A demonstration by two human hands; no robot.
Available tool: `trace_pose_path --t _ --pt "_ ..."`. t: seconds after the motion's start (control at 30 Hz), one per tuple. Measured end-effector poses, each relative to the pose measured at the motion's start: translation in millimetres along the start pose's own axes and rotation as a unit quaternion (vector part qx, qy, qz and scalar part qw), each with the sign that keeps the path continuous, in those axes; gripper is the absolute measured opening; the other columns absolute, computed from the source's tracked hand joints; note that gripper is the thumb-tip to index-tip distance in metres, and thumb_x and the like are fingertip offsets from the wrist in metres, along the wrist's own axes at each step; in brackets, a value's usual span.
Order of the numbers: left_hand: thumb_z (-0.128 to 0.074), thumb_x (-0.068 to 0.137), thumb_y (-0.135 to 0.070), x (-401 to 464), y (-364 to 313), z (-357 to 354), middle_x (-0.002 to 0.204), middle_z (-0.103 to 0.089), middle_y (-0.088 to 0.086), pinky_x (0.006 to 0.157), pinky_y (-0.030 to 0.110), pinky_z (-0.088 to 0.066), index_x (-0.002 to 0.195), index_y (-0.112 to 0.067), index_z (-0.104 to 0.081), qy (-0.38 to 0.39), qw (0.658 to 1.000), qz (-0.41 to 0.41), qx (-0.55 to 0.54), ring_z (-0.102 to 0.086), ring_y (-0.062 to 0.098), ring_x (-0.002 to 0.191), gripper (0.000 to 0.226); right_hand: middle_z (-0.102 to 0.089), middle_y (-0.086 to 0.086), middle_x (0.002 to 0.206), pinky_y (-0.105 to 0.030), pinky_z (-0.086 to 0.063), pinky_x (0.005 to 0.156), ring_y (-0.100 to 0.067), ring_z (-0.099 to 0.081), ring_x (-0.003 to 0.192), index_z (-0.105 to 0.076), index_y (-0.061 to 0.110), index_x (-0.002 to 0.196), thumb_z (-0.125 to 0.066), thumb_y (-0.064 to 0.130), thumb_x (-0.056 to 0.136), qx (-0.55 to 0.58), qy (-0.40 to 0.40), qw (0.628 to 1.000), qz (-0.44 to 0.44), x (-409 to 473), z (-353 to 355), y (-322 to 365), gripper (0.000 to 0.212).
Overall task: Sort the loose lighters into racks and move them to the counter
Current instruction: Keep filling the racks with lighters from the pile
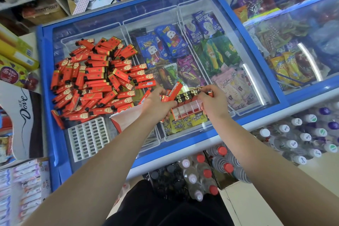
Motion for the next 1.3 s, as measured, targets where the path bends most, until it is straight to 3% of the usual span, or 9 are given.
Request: trace_pose_path --t 0.47,0.6,0.7,0.8,0.9,1.03,1.1,1.17,1.3 --pt "-0.076 0.093 -0.022 0 0 0 0.063 -0.066 0.002 0.044 0.022 -0.046 0.113 -0.022 -0.053 -0.004 1.000 0.003 0.003 -0.056 0.009 0.041 0.030 -0.071 0.000 0.079 -0.055 -0.060 0.068 -0.037 -0.071 0.070 -0.066 0.028 0.090 -0.059 0.016 0.092 -0.070 -0.044 0.996 -0.016 -8 -11 -4 0.013" --pt "-0.075 0.093 -0.021 -1 0 0 0.063 -0.066 0.002 0.042 0.019 -0.044 0.113 -0.021 -0.054 -0.001 1.000 0.003 0.001 -0.055 0.007 0.039 0.029 -0.072 -0.010 0.082 -0.051 -0.058 0.069 -0.027 -0.065 0.065 -0.061 0.024 0.093 -0.063 0.020 0.093 -0.047 -0.057 0.997 -0.032 -5 -4 -5 0.004" --pt "-0.075 0.094 -0.020 -1 0 1 0.060 -0.065 0.000 0.042 0.019 -0.044 0.114 -0.022 -0.053 0.000 1.000 0.002 -0.004 -0.055 0.006 0.038 0.030 -0.069 -0.008 0.079 -0.044 -0.051 0.063 -0.022 -0.060 0.064 -0.059 0.017 0.103 -0.064 0.034 0.089 0.006 -0.058 0.996 -0.071 -5 2 -1 0.022" --pt "-0.075 0.094 -0.021 -1 0 1 0.061 -0.065 0.000 0.044 0.020 -0.045 0.113 -0.022 -0.054 0.001 1.000 0.001 -0.003 -0.056 0.007 0.040 0.029 -0.061 -0.007 0.068 -0.033 -0.044 0.058 -0.021 -0.053 0.059 -0.061 0.003 0.106 -0.052 0.017 0.095 0.072 -0.040 0.992 -0.092 -6 8 4 0.020" --pt "-0.076 0.093 -0.023 1 2 2 0.066 -0.068 0.004 0.048 0.025 -0.049 0.115 -0.023 -0.054 0.000 1.000 0.004 -0.002 -0.058 0.012 0.046 0.031 -0.057 -0.019 0.081 -0.035 -0.049 0.064 -0.029 -0.055 0.073 -0.060 -0.010 0.108 -0.045 -0.002 0.098 0.096 -0.031 0.992 -0.076 -6 16 10 0.020" --pt "-0.076 0.093 -0.023 1 3 1 0.067 -0.068 0.005 0.048 0.025 -0.049 0.114 -0.022 -0.054 -0.001 1.000 0.003 -0.002 -0.058 0.013 0.046 0.030 -0.072 -0.003 0.089 -0.032 -0.060 0.080 -0.016 -0.070 0.080 -0.070 0.014 0.110 -0.056 0.005 0.099 -0.041 -0.029 0.998 0.030 -4 27 13 0.020" --pt "-0.075 0.093 -0.024 1 4 1 0.067 -0.068 0.004 0.049 0.025 -0.049 0.115 -0.022 -0.054 -0.001 1.000 0.004 -0.002 -0.058 0.012 0.046 0.031 -0.071 -0.006 0.090 -0.013 -0.053 0.068 0.000 -0.067 0.072 -0.068 0.012 0.109 -0.056 0.002 0.098 -0.063 -0.015 0.995 0.071 -5 29 13 0.019" --pt "-0.075 0.093 -0.024 1 4 1 0.067 -0.068 0.004 0.047 0.024 -0.048 0.116 -0.022 -0.053 -0.001 1.000 0.005 -0.003 -0.058 0.011 0.045 0.031 -0.070 -0.001 0.092 -0.003 -0.045 0.062 0.010 -0.063 0.071 -0.067 0.015 0.110 -0.057 0.001 0.098 -0.101 -0.011 0.990 0.099 -6 30 15 0.021" --pt "-0.076 0.093 -0.023 1 4 2 0.066 -0.067 0.004 0.045 0.021 -0.046 0.114 -0.020 -0.054 -0.003 1.000 0.006 -0.003 -0.057 0.010 0.043 0.031 -0.072 0.004 0.099 -0.010 -0.050 0.066 -0.002 -0.065 0.080 -0.069 0.024 0.113 -0.060 0.004 0.097 -0.142 0.000 0.982 0.125 -5 31 13 0.027"
Point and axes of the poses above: each hand's wrist, its own x-axis towards the middle knuckle, its own z-axis out of the back of the hand, y = z × x, the point moved 2 cm from there along x, towards the middle knuckle
